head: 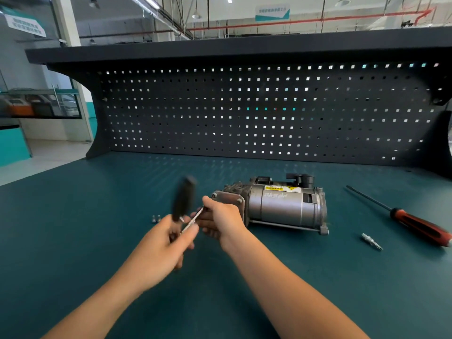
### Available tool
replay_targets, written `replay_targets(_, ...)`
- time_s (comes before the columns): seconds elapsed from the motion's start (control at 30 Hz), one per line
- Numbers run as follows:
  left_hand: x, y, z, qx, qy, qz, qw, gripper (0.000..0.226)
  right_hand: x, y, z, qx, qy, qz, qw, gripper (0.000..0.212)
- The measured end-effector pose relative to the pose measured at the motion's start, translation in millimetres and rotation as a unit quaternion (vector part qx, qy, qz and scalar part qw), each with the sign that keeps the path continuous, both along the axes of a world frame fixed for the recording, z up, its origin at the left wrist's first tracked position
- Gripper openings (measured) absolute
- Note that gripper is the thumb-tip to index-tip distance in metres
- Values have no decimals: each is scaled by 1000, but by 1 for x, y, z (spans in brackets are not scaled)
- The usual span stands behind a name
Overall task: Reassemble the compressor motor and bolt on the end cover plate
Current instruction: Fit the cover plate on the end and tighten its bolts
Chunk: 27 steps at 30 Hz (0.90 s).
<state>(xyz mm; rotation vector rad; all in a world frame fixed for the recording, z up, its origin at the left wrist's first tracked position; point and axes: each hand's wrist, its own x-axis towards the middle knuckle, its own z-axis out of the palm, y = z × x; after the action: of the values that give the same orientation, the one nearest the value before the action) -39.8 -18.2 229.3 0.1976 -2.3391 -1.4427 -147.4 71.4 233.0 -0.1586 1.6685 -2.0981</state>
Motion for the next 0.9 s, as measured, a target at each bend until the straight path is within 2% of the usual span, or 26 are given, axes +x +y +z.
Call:
replay_targets(0.03, -2, 1, 3, 143, -20, -16, 989, 19, 0, 1, 1, 0, -7, 6, 1000, 18)
replay_targets(0.07, -2, 1, 8, 295, -40, -33, 954, 24, 0, 1, 2, -1, -14, 13, 1000, 17)
replay_targets(0.13, -1, -4, 16, 537, -60, -57, 839, 29, 0, 0, 3, -8, -29, 17, 999, 17)
replay_targets(0.17, 0, -8, 19, 608, -57, -61, 789, 26, 0, -1, 3, -11, -36, 16, 999, 18)
replay_targets(0.2, 0, -11, 19, 647, -54, -62, 758, 21, 0, -2, 2, -13, -42, 15, 999, 18)
replay_targets(0.23, -1, -12, 18, 664, -52, -64, 744, 18, 1, -2, 2, -13, -44, 16, 999, 20)
replay_targets(0.27, -1, -11, 16, 659, -55, -69, 747, 17, 1, -3, 2, -12, -44, 18, 999, 21)
replay_targets(0.3, -3, -9, 13, 628, -63, -70, 772, 13, 0, -3, 2, -9, -44, 17, 999, 22)
replay_targets(0.33, -4, -7, 10, 575, -72, -64, 812, 6, 0, -3, 1, -5, -42, 18, 999, 23)
replay_targets(0.37, -4, -6, 8, 496, -76, -50, 864, 9, -1, -2, 0, 3, -37, 17, 999, 23)
replay_targets(0.43, -4, -9, 8, 255, -71, -16, 964, 21, -4, 0, -1, 24, -21, 14, 999, 23)
replay_targets(0.47, -3, -12, 10, 104, -59, 1, 993, 25, -4, 0, -1, 31, -14, 11, 999, 24)
replay_targets(0.5, -1, -16, 12, -53, -40, 18, 998, 26, -5, 1, -2, 32, -8, 9, 999, 25)
replay_targets(0.57, -1, -22, 16, -302, -7, 41, 952, 33, -7, 1, -3, 22, 2, 1, 1000, 25)
replay_targets(0.6, -1, -21, 16, -390, -2, 47, 920, 40, -7, 1, -3, 23, 3, -3, 1000, 25)
replay_targets(0.67, -3, -15, 10, -497, -7, 58, 866, 45, -4, 0, -4, 29, 7, -8, 1000, 26)
replay_targets(0.7, -3, -13, 6, -514, -7, 63, 855, 42, -3, 0, -4, 28, 10, -9, 1000, 25)
replay_targets(0.73, -3, -12, 3, -504, -5, 62, 862, 39, -1, -1, -5, 25, 11, -10, 1000, 25)
replay_targets(0.77, -2, -13, 0, -451, 6, 57, 891, 37, -1, -2, -5, 19, 8, -11, 1000, 23)
replay_targets(0.83, -3, -14, -4, -251, 33, 16, 967, 28, 0, -2, -4, 1, -8, -10, 1000, 21)
replay_targets(0.9, -3, -7, -3, -34, 5, -22, 999, 17, -1, -2, -4, -20, -23, -4, 1000, 20)
